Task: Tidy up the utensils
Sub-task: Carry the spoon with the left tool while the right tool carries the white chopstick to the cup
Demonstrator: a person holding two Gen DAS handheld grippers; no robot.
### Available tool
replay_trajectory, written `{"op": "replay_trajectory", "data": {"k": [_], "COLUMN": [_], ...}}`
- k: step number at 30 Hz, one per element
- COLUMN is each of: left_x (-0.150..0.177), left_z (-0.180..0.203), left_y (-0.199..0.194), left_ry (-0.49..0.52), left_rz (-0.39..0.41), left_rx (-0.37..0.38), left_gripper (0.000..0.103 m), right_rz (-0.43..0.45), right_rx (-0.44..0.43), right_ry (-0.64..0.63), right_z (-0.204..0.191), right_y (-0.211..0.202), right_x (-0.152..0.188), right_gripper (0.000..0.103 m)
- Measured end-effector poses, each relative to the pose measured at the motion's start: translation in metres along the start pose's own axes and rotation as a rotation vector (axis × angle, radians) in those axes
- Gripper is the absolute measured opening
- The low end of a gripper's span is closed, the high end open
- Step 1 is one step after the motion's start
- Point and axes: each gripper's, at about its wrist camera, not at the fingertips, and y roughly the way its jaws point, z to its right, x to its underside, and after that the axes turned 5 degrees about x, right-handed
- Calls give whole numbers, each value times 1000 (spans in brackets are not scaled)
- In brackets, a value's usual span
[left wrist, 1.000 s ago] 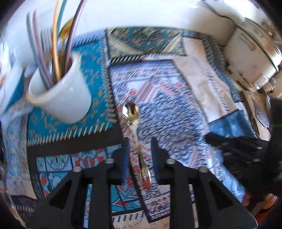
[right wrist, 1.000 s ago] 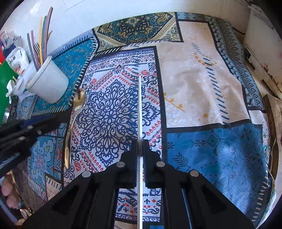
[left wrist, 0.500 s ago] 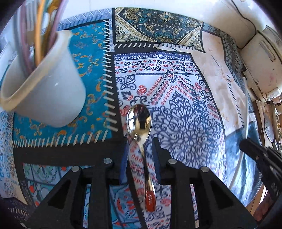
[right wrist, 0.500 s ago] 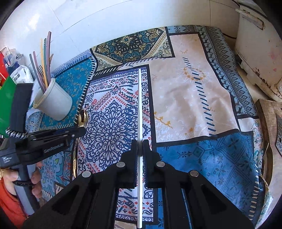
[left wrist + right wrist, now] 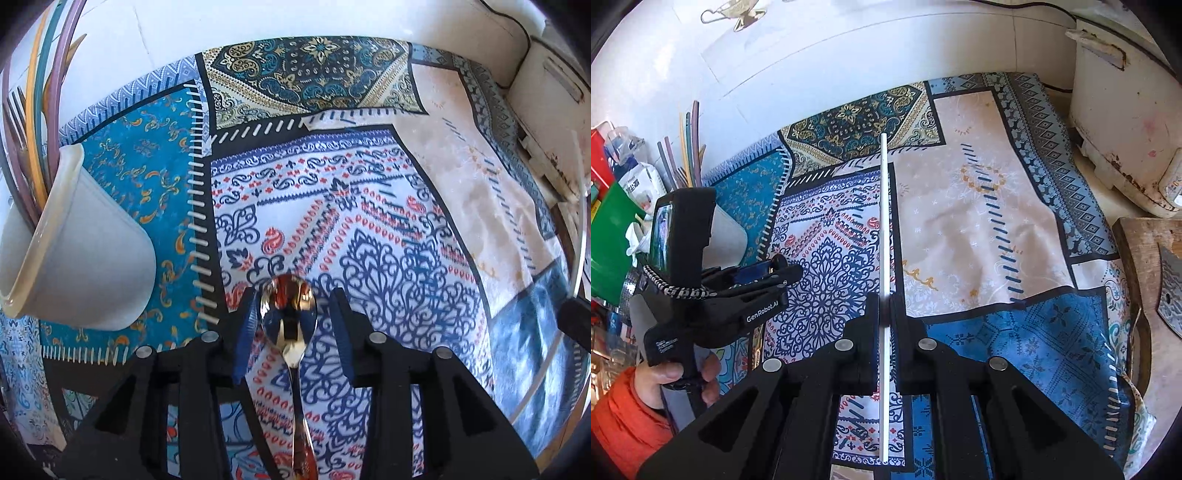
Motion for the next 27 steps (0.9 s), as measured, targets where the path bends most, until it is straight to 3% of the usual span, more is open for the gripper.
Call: {"op": "replay_trajectory", "data": {"k": [1,8,27], "left_x": [-1,-2,48], "left_z": [0,-7,-28], "left_y": [0,-3,-144], "left_ry": [0,-18,-106], "left_rz": [4,-6,228], "left_rx": [-2,23,79], "left_gripper": [30,30,30], "right_rz": [3,38,131], "right_rx": [0,-3,-72], "right_ry": [4,9,-95], "right_z": [1,4,-35], "right_y": [-1,-14,-51], "right_x": [0,-1,-18], "right_gripper": [5,5,5]}}
